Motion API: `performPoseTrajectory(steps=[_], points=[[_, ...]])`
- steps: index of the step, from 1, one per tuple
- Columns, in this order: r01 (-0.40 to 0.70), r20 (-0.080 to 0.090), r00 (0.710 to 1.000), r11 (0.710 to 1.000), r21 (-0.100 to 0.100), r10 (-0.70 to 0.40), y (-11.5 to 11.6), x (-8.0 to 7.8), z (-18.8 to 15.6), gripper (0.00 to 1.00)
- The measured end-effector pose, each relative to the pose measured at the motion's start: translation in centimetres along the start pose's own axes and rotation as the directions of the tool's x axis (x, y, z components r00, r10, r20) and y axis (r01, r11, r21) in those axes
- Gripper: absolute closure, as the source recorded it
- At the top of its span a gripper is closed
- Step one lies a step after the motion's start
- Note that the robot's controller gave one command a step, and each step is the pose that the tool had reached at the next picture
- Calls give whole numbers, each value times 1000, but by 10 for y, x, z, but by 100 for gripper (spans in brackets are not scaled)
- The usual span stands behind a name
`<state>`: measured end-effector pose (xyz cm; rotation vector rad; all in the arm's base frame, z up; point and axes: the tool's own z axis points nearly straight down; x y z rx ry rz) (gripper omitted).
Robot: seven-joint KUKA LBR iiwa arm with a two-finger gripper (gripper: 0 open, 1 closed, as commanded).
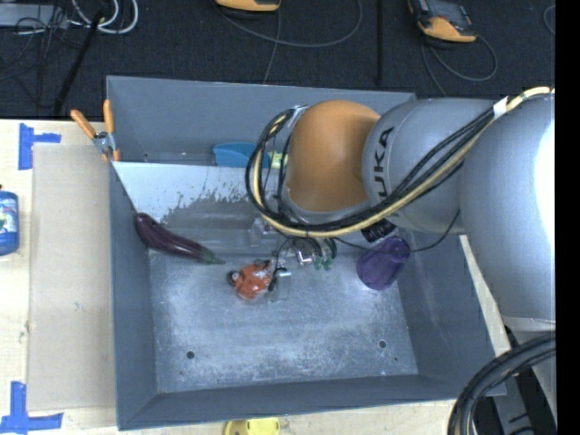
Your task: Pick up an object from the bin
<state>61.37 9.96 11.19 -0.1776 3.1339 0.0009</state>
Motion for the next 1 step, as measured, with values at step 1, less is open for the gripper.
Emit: performPoseTrajectory(steps=[1], points=[[166, -3, 986, 986, -1, -166, 4, 8, 43, 100]])
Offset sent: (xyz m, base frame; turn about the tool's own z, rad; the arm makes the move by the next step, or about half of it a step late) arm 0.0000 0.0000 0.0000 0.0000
